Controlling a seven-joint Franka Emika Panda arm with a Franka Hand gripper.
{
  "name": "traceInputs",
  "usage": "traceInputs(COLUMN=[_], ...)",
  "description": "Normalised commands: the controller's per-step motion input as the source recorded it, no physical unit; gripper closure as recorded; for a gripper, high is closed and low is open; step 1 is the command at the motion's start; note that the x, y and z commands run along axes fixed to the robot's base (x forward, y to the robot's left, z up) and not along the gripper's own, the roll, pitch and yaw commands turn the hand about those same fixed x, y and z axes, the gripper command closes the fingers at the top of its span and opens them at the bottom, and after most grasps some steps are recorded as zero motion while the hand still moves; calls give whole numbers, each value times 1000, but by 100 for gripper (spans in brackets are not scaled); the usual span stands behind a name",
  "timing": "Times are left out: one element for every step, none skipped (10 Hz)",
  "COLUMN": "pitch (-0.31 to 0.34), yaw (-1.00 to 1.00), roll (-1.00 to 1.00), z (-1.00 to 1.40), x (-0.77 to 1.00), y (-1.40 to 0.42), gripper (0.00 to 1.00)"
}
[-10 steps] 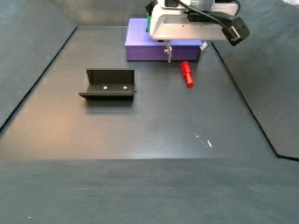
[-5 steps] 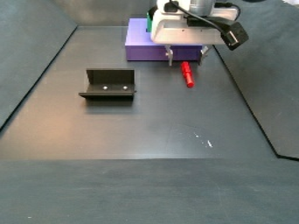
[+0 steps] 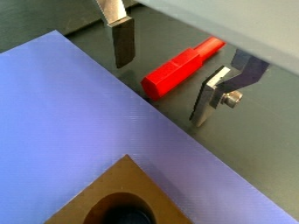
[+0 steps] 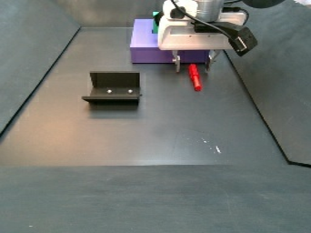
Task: Pick up the red object. Move up. Place the red object on the fixture. Regrasp the red object. Move to above the board. Insert the red object.
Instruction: Pick up the red object.
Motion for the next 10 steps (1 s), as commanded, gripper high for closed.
traceInputs(pitch=[0,0,0,0,0,0,0,0,0,0], yaw=[0,0,0,0,0,0,0,0,0,0], roll=[31,0,0,0,0,0,0,0,0,0], z=[-80,0,0,0,0,0,0,0,0,0], x=[0,0,0,0,0,0,0,0,0,0], y=[0,0,0,0,0,0,0,0,0,0], gripper=[0,0,100,100,100,100,100,100,100,100])
